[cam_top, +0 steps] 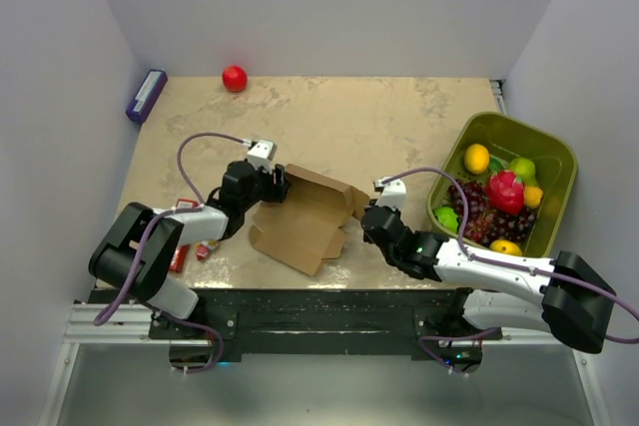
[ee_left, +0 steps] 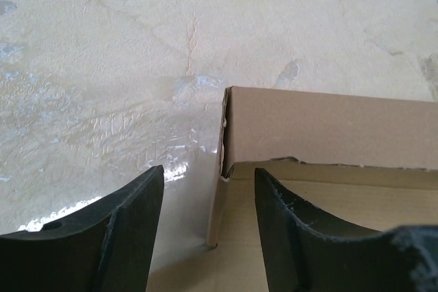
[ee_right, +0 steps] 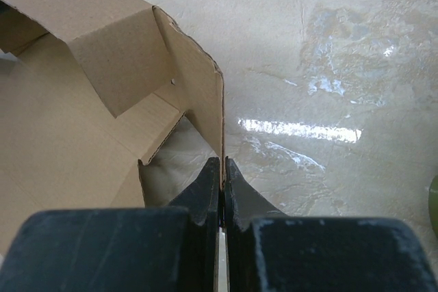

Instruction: Fold the paper box

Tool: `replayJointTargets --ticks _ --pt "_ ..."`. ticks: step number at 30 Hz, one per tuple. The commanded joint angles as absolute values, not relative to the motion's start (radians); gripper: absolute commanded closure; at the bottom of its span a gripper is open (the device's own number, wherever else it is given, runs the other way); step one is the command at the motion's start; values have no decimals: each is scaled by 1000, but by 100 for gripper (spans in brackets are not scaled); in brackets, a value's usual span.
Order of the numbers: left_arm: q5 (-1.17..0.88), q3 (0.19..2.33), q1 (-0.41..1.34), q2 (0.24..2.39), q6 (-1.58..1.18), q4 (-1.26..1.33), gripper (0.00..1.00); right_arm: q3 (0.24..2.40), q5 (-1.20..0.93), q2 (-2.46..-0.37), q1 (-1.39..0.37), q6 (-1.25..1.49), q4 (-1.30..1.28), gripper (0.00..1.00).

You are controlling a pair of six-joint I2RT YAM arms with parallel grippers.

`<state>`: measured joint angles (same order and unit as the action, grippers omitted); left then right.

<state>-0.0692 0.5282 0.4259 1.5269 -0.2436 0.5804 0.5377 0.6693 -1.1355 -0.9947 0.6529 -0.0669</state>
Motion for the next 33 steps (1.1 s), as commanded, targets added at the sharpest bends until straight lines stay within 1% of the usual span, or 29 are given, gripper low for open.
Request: replayJointTargets --ticks 1,8,12,14,15,17,18,20,21,23,24,28,31,32,33 --pt "-57 549 420 1562 -268 696 42 535 698 -1111 -1000 644 -51 100" --pt "-26 558 422 1595 -255 695 53 532 696 -1103 -1000 644 -46 100" --pt "-2 552 428 1612 -261 721 61 532 693 -1101 -1000 644 -46 100" --pt "55 557 445 1627 -259 723 65 532 693 -1103 -999 646 -44 100" --pt "104 557 463 1629 -255 723 69 532 692 -1101 -1000 647 -44 100" --pt "149 558 486 1631 -247 723 73 532 690 -1100 -999 649 -43 100" --pt "211 567 514 1631 -236 716 78 531 687 -1100 -1000 650 -44 100" --pt "276 586 540 1641 -229 680 84 531 689 -1098 -1000 655 -48 100" --pt "335 607 558 1647 -229 661 89 531 690 -1098 -1000 657 -48 100" --pt "385 627 574 1667 -233 614 95 531 693 -1097 -999 661 -52 100" --pt "438 640 590 1672 -239 600 96 532 695 -1098 -999 661 -54 100" --pt "443 641 601 1683 -244 592 95 523 701 -1088 -1000 664 -58 100" --pt "399 615 612 1664 -227 635 83 522 703 -1086 -999 661 -57 100" --pt "388 612 614 1654 -227 634 73 523 703 -1091 -1000 660 -52 100" --pt "367 604 617 1645 -233 632 68 523 704 -1092 -1000 660 -55 100"
